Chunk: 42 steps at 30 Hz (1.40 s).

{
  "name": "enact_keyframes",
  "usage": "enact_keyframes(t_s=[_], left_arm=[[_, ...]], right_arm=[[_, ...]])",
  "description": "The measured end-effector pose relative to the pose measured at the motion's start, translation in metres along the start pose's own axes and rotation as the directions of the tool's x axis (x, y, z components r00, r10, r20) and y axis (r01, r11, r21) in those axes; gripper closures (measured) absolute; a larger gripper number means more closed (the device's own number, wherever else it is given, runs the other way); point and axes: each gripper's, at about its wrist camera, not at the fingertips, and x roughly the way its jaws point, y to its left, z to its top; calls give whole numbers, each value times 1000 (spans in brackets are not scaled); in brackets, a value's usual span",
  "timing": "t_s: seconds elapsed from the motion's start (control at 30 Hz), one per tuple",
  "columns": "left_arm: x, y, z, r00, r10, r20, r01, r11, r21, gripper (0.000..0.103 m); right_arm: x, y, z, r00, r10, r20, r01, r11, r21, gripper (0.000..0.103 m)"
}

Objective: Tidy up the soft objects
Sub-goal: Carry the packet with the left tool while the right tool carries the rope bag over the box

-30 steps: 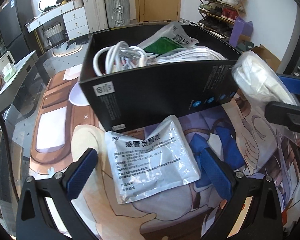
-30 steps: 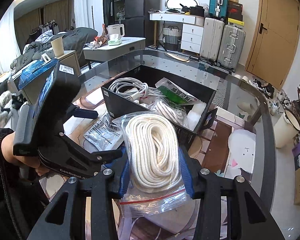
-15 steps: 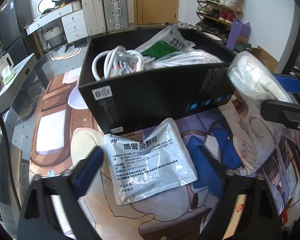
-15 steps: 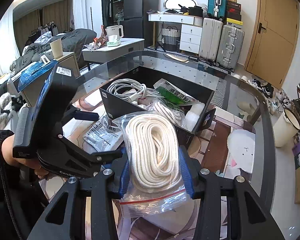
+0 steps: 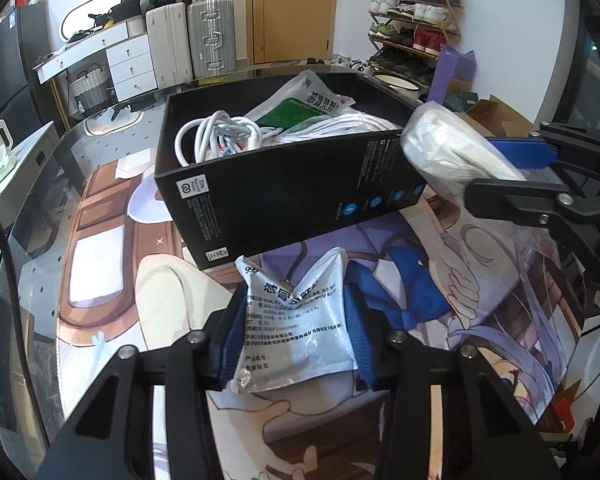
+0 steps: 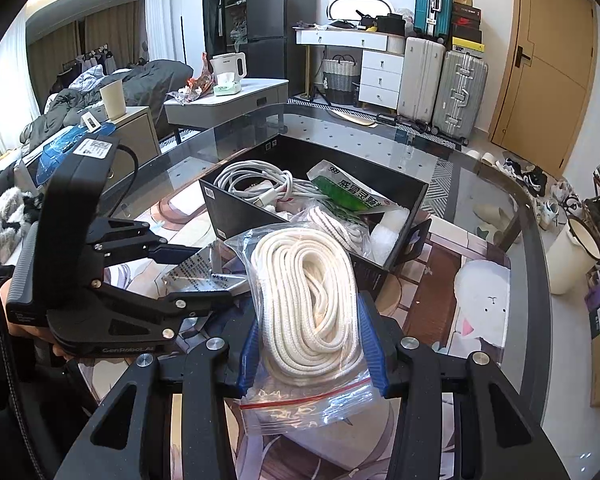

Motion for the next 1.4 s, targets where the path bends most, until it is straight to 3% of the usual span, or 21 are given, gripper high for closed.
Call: enact_keyframes(t_s=[0.4, 0.87, 1.13, 1.4], left_arm=[[-30, 2, -2, 997, -28, 75, 29, 999, -13, 59], [-72, 22, 27, 979, -7, 204, 15, 999, -34, 59], [-75, 30, 52, 970, 17, 243, -10, 1000, -29, 59], [-65, 39, 71, 965, 23, 259, -15, 999, -35, 59]], right_arm=[[-5, -1, 1, 1000, -3, 29, 3, 1000, 11, 59], [-6, -12, 8, 999, -25, 46, 20, 995, 97, 59], [-5, -28, 22, 995, -71, 72, 55, 976, 209, 59], [4, -36, 44, 992, -104, 67, 86, 969, 230, 59]])
